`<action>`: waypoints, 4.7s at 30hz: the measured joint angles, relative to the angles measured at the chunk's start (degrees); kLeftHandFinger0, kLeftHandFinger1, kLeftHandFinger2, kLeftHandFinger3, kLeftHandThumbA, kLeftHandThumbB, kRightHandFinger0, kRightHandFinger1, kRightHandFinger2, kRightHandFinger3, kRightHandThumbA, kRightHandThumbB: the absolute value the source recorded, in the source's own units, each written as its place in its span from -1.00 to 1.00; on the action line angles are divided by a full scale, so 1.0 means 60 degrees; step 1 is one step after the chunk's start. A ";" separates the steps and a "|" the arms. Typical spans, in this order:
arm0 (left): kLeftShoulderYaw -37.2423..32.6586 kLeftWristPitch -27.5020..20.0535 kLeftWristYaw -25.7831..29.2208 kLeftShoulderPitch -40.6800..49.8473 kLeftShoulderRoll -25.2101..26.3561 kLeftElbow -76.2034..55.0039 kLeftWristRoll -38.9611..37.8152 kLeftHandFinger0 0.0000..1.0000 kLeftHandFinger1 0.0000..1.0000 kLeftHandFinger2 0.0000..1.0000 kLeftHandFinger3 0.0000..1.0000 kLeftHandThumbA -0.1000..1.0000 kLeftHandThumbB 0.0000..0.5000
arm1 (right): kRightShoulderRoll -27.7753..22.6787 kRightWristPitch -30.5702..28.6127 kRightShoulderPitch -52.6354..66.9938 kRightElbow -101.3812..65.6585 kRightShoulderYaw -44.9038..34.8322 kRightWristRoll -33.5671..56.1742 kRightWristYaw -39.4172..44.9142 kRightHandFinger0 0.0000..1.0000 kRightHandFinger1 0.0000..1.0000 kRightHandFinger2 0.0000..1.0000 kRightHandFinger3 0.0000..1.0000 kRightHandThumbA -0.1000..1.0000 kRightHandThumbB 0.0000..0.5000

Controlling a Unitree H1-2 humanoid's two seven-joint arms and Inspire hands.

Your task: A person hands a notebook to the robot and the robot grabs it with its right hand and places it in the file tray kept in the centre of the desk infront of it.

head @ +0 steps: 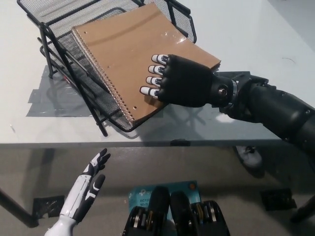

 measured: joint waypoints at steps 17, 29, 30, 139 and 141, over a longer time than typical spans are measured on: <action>-0.0064 0.0001 0.0000 0.0001 0.0004 -0.0002 0.0019 1.00 1.00 0.95 1.00 1.00 0.60 | 0.0428 -0.0030 -0.1133 0.0654 -0.0510 -0.0035 0.0022 -1.00 -1.00 -1.00 -1.00 0.68 -0.91; -0.0127 0.0002 -0.0016 -0.0008 0.0013 -0.0046 0.0022 1.00 1.00 0.94 1.00 1.00 0.60 | 0.1254 -0.0019 -0.1945 0.1879 -0.0633 -0.0045 0.0259 -1.00 -1.00 -0.92 -0.99 0.81 -0.87; -0.0127 0.0002 -0.0017 -0.0008 0.0013 -0.0046 0.0022 1.00 1.00 0.95 1.00 1.00 0.60 | 0.1262 -0.0019 -0.1945 0.1879 -0.0633 -0.0045 0.0259 -1.00 -1.00 -0.92 -1.00 0.81 -0.87; -0.0207 0.0183 -0.0082 -0.0350 0.0053 0.0647 -0.0008 1.00 1.00 0.93 1.00 1.00 0.33 | -0.3170 0.5053 0.0905 -0.4895 -0.2482 1.3707 1.2635 1.00 1.00 1.00 1.00 1.00 1.00; -0.0206 0.0184 -0.0082 -0.0359 0.0053 0.0646 -0.0011 1.00 1.00 0.95 1.00 1.00 0.34 | -0.3427 0.5172 0.1037 -0.5227 -0.2711 1.3994 1.2805 1.00 1.00 1.00 1.00 1.00 1.00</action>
